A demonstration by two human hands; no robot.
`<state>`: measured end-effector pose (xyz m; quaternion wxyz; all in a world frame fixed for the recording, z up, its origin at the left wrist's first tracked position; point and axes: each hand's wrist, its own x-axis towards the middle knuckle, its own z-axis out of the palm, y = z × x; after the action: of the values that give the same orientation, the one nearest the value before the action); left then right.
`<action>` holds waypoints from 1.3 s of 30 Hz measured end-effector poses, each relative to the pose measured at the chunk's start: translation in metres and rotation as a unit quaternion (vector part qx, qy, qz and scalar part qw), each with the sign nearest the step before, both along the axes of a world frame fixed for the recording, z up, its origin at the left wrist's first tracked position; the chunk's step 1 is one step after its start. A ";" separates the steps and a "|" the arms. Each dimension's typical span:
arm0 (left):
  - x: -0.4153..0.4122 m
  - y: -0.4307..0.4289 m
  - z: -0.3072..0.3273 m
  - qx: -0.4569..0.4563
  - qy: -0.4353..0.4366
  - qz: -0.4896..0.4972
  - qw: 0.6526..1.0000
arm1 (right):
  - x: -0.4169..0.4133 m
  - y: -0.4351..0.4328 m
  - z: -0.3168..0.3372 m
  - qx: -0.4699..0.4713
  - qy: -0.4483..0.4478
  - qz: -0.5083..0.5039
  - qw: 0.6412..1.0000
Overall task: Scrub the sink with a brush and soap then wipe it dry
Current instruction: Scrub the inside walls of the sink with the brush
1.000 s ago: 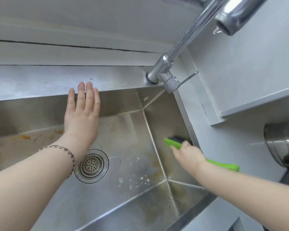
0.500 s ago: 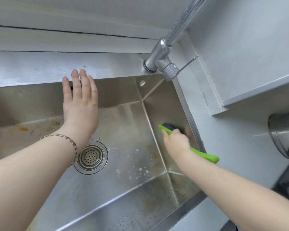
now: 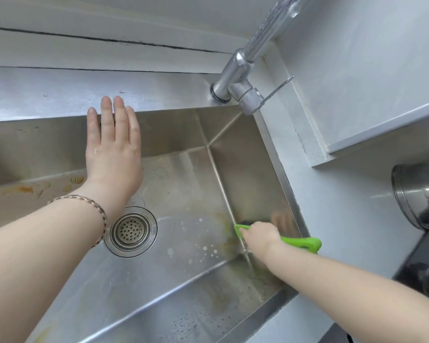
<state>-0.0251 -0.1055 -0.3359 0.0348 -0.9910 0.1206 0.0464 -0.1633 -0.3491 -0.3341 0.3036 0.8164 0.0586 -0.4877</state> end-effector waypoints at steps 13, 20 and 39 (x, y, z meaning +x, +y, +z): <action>-0.038 -0.021 0.030 -0.185 0.053 -0.057 0.980 | 0.030 -0.005 0.086 -0.047 -0.025 0.070 0.996; -0.066 -0.038 0.032 -0.176 0.109 -0.042 0.977 | 0.016 0.003 0.055 -0.043 0.143 0.171 0.974; -0.154 -0.063 0.031 -0.100 0.209 0.194 0.953 | 0.043 -0.001 0.030 -0.046 0.257 0.330 0.907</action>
<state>-0.1788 -0.1682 -0.3051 -0.1003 -0.9619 -0.0654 0.2457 -0.1206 -0.3500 -0.3038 0.4593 0.5819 0.3781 -0.5545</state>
